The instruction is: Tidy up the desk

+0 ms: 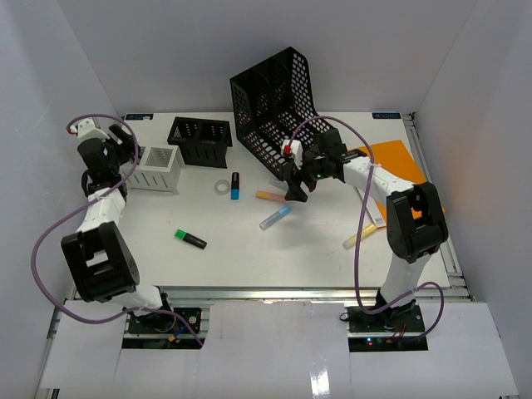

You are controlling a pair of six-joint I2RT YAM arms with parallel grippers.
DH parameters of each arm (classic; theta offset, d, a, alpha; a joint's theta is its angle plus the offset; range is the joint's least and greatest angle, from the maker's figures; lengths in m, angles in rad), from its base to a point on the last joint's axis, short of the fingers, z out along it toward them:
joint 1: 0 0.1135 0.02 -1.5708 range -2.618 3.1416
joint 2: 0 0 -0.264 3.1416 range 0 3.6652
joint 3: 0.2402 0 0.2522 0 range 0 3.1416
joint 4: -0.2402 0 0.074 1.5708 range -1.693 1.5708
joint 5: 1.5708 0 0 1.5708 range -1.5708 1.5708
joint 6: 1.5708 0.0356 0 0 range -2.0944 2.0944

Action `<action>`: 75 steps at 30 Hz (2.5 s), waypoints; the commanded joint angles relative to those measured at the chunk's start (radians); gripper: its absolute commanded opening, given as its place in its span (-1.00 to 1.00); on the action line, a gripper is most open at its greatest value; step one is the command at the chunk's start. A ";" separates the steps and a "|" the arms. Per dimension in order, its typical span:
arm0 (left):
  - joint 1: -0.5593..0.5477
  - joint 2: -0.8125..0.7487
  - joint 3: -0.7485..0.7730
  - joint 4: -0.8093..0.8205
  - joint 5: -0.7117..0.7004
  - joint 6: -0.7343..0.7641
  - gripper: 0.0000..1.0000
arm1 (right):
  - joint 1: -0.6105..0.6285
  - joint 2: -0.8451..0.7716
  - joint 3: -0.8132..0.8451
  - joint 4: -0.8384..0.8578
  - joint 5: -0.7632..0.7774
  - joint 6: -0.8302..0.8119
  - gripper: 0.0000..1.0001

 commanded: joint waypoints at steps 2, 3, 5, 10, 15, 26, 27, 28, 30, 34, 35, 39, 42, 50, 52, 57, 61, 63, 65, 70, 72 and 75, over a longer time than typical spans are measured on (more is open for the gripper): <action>0.004 -0.198 0.015 -0.144 0.099 -0.056 0.79 | -0.003 -0.044 0.018 -0.042 0.017 -0.100 0.72; 0.004 -0.222 -0.005 -0.166 0.118 -0.071 0.81 | -0.003 -0.051 0.013 -0.046 0.011 -0.109 0.72; 0.004 -0.286 -0.051 -0.207 0.165 -0.109 0.82 | -0.003 -0.067 0.002 -0.069 -0.022 -0.143 0.73; 0.004 -0.417 -0.163 -0.356 0.319 -0.233 0.83 | -0.004 -0.084 -0.003 -0.189 -0.138 -0.214 0.74; -0.001 -0.500 -0.232 -0.589 0.326 -0.304 0.82 | -0.005 -0.123 -0.068 -0.190 -0.180 -0.134 0.74; -0.299 -0.535 -0.270 -0.911 0.069 -0.528 0.75 | -0.107 -0.223 -0.158 -0.168 -0.179 -0.079 0.78; -0.311 -0.519 -0.264 -0.937 0.035 -0.550 0.73 | -0.114 -0.236 -0.167 -0.161 -0.191 -0.075 0.78; -0.324 -0.505 -0.259 -0.961 0.004 -0.571 0.71 | -0.120 -0.247 -0.175 -0.155 -0.203 -0.072 0.78; -0.359 -0.495 -0.255 -0.988 -0.046 -0.603 0.69 | -0.127 -0.258 -0.190 -0.150 -0.224 -0.068 0.78; -0.421 -0.456 -0.250 -0.999 -0.104 -0.650 0.59 | -0.126 -0.280 -0.197 -0.144 -0.240 -0.064 0.78; -0.429 -0.437 -0.246 -1.002 -0.118 -0.657 0.59 | -0.126 -0.285 -0.199 -0.141 -0.242 -0.063 0.78; -0.466 -0.336 -0.235 -1.011 -0.156 -0.699 0.56 | -0.127 -0.301 -0.211 -0.127 -0.246 -0.057 0.79; -0.500 -0.250 -0.216 -1.039 -0.205 -0.746 0.46 | -0.127 -0.304 -0.214 -0.124 -0.245 -0.056 0.79; -0.514 -0.153 -0.175 -1.084 -0.319 -0.779 0.39 | -0.128 -0.304 -0.224 -0.111 -0.243 -0.051 0.79; -0.514 -0.116 -0.165 -1.088 -0.339 -0.775 0.39 | -0.128 -0.301 -0.225 -0.108 -0.243 -0.050 0.79; -0.513 -0.023 -0.129 -1.084 -0.386 -0.768 0.36 | -0.129 -0.297 -0.229 -0.105 -0.242 -0.049 0.79; -0.513 0.035 -0.094 -1.064 -0.395 -0.761 0.30 | -0.135 -0.294 -0.232 -0.101 -0.243 -0.047 0.79; -0.513 0.053 -0.087 -1.056 -0.396 -0.765 0.20 | -0.137 -0.291 -0.233 -0.101 -0.242 -0.046 0.79; -0.513 0.068 -0.086 -1.051 -0.396 -0.769 0.07 | -0.139 -0.290 -0.234 -0.099 -0.243 -0.045 0.79; -0.511 0.044 -0.117 -1.039 -0.403 -0.774 -0.31 | -0.143 -0.285 -0.237 -0.096 -0.247 -0.042 0.79; -0.511 0.020 -0.124 -1.036 -0.408 -0.767 -0.42 | -0.144 -0.281 -0.237 -0.096 -0.251 -0.042 0.79; -0.511 -0.031 -0.123 -1.030 -0.407 -0.737 -0.58 | -0.145 -0.278 -0.237 -0.096 -0.257 -0.042 0.79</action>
